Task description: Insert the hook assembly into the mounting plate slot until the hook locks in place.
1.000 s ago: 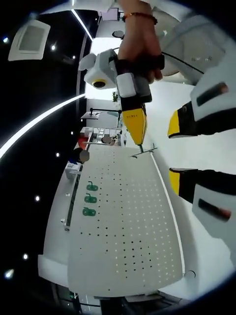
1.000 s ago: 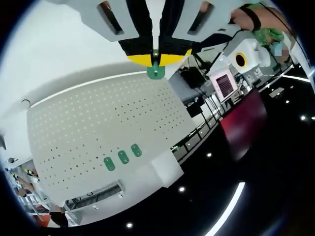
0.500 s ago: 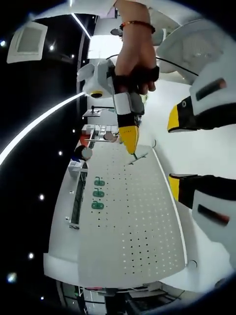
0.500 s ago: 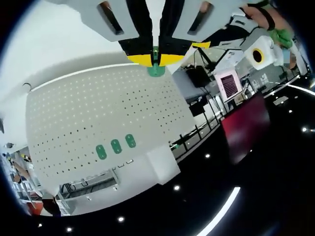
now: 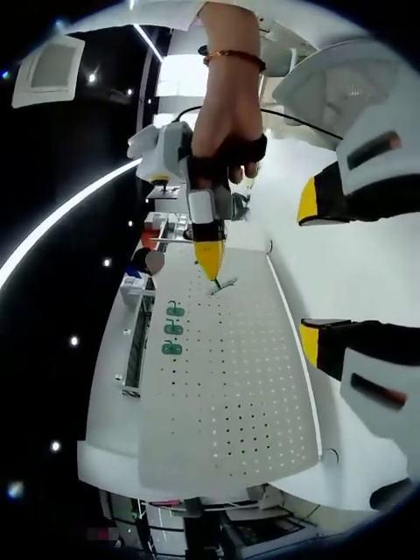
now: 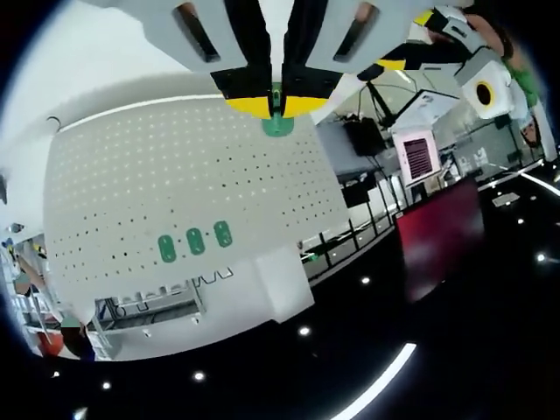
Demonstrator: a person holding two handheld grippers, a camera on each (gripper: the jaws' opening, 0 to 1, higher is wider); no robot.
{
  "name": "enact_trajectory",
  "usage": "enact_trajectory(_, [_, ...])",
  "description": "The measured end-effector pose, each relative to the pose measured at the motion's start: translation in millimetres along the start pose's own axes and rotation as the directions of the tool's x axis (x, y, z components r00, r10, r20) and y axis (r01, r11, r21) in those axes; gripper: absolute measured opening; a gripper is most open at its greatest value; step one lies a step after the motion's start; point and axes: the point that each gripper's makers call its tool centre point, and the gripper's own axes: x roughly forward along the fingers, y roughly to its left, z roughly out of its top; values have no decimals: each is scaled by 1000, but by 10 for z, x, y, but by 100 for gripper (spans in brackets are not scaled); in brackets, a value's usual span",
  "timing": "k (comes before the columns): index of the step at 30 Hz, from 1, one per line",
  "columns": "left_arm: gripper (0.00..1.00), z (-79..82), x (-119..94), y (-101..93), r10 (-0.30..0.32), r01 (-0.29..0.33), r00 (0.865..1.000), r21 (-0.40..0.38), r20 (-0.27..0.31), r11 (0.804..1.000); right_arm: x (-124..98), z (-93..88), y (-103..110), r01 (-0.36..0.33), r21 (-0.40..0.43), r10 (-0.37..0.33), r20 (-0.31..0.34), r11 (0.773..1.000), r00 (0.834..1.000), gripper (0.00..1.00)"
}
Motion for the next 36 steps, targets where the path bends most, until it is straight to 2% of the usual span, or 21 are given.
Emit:
enact_trajectory(5, [46, 7, -61, 11, 5, -5, 1000, 0, 8, 1000, 54, 78, -17, 15, -66, -14, 15, 998, 1000, 1])
enact_trajectory(18, [48, 42, -250, 100, 30, -30, 999, -2, 33, 1000, 275, 282, 2, 44, -132, -36, 62, 990, 997, 1])
enact_trajectory(36, [56, 29, -450, 196, 37, -38, 999, 13, 20, 999, 529, 537, 5, 93, -144, -74, 131, 985, 989, 1])
